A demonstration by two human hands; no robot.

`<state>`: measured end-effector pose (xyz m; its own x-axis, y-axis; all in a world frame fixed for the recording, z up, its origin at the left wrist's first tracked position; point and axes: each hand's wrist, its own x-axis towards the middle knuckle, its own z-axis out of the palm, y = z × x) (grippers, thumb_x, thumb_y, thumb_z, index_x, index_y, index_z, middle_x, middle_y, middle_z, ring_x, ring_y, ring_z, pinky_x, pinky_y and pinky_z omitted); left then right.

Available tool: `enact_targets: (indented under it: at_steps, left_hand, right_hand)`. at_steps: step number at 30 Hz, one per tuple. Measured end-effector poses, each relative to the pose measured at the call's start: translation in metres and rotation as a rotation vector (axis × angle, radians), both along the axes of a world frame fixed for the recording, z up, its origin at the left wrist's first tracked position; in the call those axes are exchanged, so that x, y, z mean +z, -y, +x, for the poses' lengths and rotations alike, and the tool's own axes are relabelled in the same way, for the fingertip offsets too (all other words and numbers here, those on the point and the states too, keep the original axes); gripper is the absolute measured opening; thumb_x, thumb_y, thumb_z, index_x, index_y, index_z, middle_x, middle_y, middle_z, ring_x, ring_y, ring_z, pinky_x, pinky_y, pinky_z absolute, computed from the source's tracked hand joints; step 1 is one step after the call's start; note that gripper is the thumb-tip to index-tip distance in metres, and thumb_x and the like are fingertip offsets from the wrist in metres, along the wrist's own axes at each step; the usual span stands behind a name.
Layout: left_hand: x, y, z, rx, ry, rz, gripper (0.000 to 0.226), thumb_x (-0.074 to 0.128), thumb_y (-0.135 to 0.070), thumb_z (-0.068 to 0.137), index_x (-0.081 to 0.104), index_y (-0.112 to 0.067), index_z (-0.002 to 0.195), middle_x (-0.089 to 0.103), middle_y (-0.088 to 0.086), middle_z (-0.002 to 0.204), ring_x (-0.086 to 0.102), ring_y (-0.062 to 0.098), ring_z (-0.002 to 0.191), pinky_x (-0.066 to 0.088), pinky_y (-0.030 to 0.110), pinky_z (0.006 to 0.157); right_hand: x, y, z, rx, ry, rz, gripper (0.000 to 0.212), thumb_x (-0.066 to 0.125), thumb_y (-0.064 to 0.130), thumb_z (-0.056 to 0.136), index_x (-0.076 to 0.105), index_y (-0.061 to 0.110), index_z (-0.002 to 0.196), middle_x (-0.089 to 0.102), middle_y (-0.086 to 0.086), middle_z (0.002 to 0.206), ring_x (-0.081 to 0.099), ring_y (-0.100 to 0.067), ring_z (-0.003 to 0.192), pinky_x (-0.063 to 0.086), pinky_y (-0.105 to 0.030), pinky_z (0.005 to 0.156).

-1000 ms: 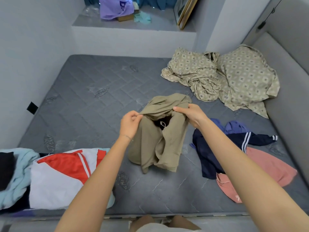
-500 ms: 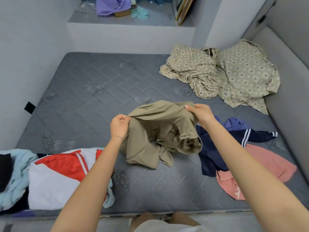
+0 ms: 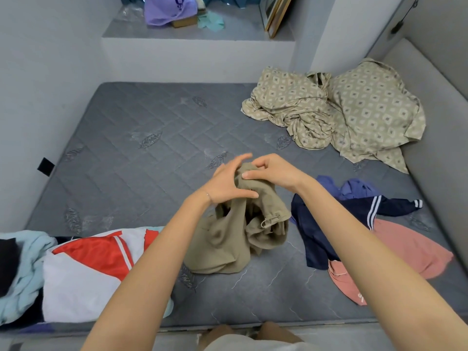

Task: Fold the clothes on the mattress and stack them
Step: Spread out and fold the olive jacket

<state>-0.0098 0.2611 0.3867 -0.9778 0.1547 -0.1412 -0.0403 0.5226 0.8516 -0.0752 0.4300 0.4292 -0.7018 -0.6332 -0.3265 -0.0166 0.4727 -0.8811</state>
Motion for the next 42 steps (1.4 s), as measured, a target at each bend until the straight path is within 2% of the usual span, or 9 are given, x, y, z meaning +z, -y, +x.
enact_targets:
  at_steps: [3,6,12,16,23,28,33,39,42]
  left_hand:
    - [-0.001,-0.009,-0.008,0.023,0.087,-0.038,0.038,0.082,-0.029,0.075,0.066,-0.015,0.107,0.070,0.003,0.099,0.064,0.017,0.093,0.050,0.033,0.083]
    - [-0.013,-0.011,-0.007,0.095,0.099,-0.180,0.023,0.077,-0.024,0.080,0.060,-0.013,0.068,0.059,0.000,0.066,0.053,0.017,0.070,0.038,0.028,0.060]
    - [-0.021,-0.009,0.003,0.359,0.082,0.091,0.013,0.072,-0.016,0.085,0.070,-0.004,0.083,0.070,0.006,0.083,0.058,0.007,0.075,0.042,0.021,0.067]
    - [-0.006,-0.003,0.001,0.443,-0.008,0.245,0.003,0.070,-0.018,0.087,0.070,-0.015,0.086,0.067,-0.008,0.080,0.057,-0.006,0.070,0.044,0.009,0.066]
    - [0.030,0.009,-0.001,0.592,-0.033,0.691,0.004,0.066,-0.017,0.091,0.070,-0.018,0.092,0.075,-0.007,0.086,0.069,0.005,0.083,0.052,0.018,0.070]
    - [0.056,0.006,-0.002,0.584,-0.096,0.869,0.008,0.062,-0.010,0.092,0.068,-0.014,0.089,0.075,-0.002,0.085,0.070,0.009,0.081,0.054,0.021,0.070]
    - [0.075,0.010,-0.004,0.627,-0.110,0.960,0.006,0.061,-0.010,0.093,0.066,-0.013,0.090,0.074,-0.001,0.084,0.070,0.011,0.081,0.055,0.023,0.071]
    - [0.083,0.019,-0.003,0.648,-0.129,0.984,0.005,0.061,-0.012,0.094,0.065,-0.011,0.095,0.074,0.000,0.089,0.070,0.012,0.086,0.056,0.025,0.075]
    - [0.084,0.020,-0.004,0.629,-0.124,0.952,0.005,0.061,-0.011,0.093,0.066,-0.011,0.095,0.075,0.000,0.089,0.070,0.012,0.086,0.056,0.025,0.075]
  right_hand:
    - [-0.005,-0.002,-0.001,-0.037,-0.019,-0.028,0.018,0.073,0.014,0.087,0.072,-0.003,0.092,0.070,-0.013,0.084,0.059,-0.012,0.073,0.046,-0.023,0.069]
    - [-0.018,-0.008,-0.003,-0.162,-0.071,-0.079,0.010,0.073,0.008,0.086,0.072,0.001,0.093,0.070,-0.003,0.084,0.061,-0.005,0.073,0.047,-0.012,0.072]
    - [-0.060,-0.031,0.000,-0.398,0.002,-0.082,0.037,0.076,0.024,0.085,0.064,0.013,0.119,0.064,-0.002,0.117,0.060,-0.005,0.095,0.046,-0.005,0.075]
    - [-0.087,-0.042,0.011,-0.421,0.107,-0.036,0.067,0.071,0.042,0.086,0.043,0.022,0.143,0.050,0.005,0.136,0.052,-0.011,0.120,0.040,-0.018,0.089]
    - [-0.105,-0.046,0.018,-0.408,0.348,-0.168,0.114,0.072,0.058,0.066,0.008,0.028,0.156,0.021,0.001,0.161,0.029,-0.012,0.143,0.031,-0.028,0.108]
    - [-0.126,-0.032,0.022,-0.482,0.326,0.051,0.115,0.082,0.041,0.075,0.004,0.016,0.156,0.020,-0.004,0.161,0.027,-0.023,0.145,0.031,-0.035,0.111]
    - [-0.133,-0.010,0.017,-0.535,0.369,-0.018,0.106,0.081,0.044,0.075,0.018,0.014,0.154,0.033,-0.005,0.155,0.036,-0.023,0.139,0.037,-0.030,0.100]
    - [-0.129,0.012,0.007,-0.495,0.387,-0.134,0.112,0.081,0.054,0.069,0.018,0.020,0.155,0.032,0.001,0.157,0.035,-0.018,0.141,0.035,-0.034,0.111]
    - [-0.125,0.024,0.005,-0.449,0.368,-0.199,0.106,0.084,0.052,0.066,0.026,0.026,0.152,0.045,0.007,0.148,0.047,-0.014,0.130,0.041,-0.032,0.105]
